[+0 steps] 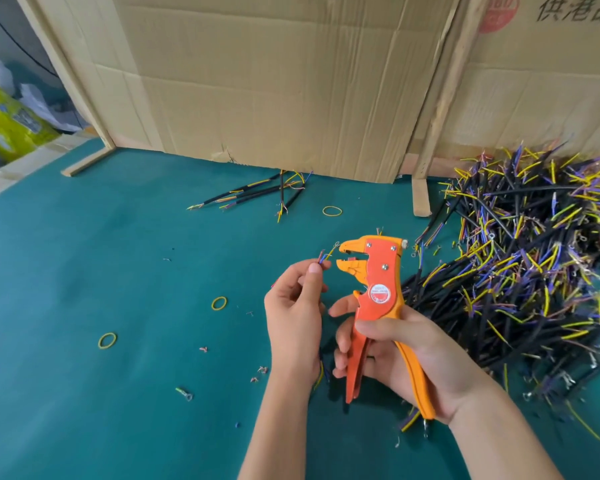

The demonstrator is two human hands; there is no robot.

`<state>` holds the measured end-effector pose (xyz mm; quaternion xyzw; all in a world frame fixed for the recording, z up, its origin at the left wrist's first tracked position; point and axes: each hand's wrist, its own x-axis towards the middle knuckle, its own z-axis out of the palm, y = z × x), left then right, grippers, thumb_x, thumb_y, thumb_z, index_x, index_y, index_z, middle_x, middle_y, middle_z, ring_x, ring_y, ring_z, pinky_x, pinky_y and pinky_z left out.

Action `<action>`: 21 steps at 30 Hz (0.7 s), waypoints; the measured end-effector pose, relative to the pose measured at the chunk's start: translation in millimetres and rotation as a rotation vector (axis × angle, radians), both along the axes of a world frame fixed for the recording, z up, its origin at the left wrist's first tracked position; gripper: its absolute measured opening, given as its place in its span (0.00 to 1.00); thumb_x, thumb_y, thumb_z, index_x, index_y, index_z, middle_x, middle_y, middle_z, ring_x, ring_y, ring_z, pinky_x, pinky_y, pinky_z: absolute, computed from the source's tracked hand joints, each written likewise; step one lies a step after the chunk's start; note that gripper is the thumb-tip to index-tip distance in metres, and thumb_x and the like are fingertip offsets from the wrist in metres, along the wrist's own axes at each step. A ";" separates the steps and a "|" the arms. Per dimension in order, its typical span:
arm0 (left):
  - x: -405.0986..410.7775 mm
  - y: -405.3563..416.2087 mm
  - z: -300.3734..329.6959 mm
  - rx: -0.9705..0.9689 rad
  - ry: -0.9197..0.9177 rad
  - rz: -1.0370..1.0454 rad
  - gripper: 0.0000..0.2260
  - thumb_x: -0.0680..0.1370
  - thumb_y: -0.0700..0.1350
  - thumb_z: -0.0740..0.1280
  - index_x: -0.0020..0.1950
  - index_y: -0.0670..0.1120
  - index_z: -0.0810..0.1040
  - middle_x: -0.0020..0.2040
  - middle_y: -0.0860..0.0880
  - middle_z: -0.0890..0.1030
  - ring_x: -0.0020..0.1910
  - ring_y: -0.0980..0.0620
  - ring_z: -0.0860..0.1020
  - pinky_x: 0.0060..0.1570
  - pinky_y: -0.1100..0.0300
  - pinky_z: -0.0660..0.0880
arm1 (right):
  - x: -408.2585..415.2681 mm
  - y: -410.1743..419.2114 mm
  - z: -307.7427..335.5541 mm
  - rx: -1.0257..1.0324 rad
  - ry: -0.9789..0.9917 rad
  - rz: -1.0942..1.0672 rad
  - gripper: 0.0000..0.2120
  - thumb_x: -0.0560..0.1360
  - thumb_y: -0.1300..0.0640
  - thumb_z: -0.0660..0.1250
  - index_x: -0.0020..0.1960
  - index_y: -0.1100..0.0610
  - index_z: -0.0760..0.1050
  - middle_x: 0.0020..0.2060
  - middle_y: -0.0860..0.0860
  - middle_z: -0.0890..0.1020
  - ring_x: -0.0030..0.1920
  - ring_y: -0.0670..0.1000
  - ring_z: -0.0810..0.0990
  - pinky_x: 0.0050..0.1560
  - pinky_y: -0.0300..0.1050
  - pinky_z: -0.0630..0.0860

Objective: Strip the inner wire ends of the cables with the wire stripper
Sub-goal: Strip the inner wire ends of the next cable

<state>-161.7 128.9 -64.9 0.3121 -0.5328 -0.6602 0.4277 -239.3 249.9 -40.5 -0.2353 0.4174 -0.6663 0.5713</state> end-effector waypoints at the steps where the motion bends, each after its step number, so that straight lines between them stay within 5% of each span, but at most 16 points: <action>1: 1.1 -1.5 0.7 0.021 0.023 -0.003 0.09 0.82 0.44 0.66 0.44 0.48 0.84 0.33 0.53 0.73 0.32 0.54 0.67 0.33 0.63 0.66 | 0.4 -0.5 -0.7 0.015 0.005 -0.010 0.23 0.70 0.60 0.74 0.62 0.68 0.76 0.41 0.65 0.77 0.40 0.64 0.79 0.49 0.59 0.79; 9: 5.2 -5.6 4.6 0.145 0.150 -0.090 0.06 0.80 0.39 0.68 0.46 0.43 0.85 0.39 0.49 0.79 0.34 0.54 0.70 0.30 0.64 0.65 | 1.0 -1.8 -1.7 0.056 -0.001 -0.037 0.23 0.69 0.60 0.74 0.62 0.68 0.76 0.41 0.65 0.77 0.40 0.64 0.79 0.48 0.60 0.79; 14: 3.5 -4.7 5.6 0.211 0.155 -0.086 0.13 0.81 0.42 0.66 0.40 0.46 0.86 0.43 0.45 0.81 0.34 0.53 0.70 0.31 0.63 0.65 | 0.7 -1.3 -0.7 0.071 0.012 -0.038 0.22 0.71 0.61 0.73 0.62 0.67 0.76 0.41 0.65 0.77 0.41 0.64 0.79 0.49 0.61 0.79; 21: 0.5 -3.9 2.9 0.176 0.045 -0.076 0.16 0.83 0.47 0.64 0.38 0.46 0.85 0.34 0.49 0.76 0.30 0.55 0.68 0.28 0.66 0.67 | 0.7 -1.6 0.3 0.073 0.010 -0.033 0.23 0.71 0.60 0.73 0.63 0.68 0.75 0.41 0.65 0.77 0.41 0.64 0.79 0.50 0.60 0.79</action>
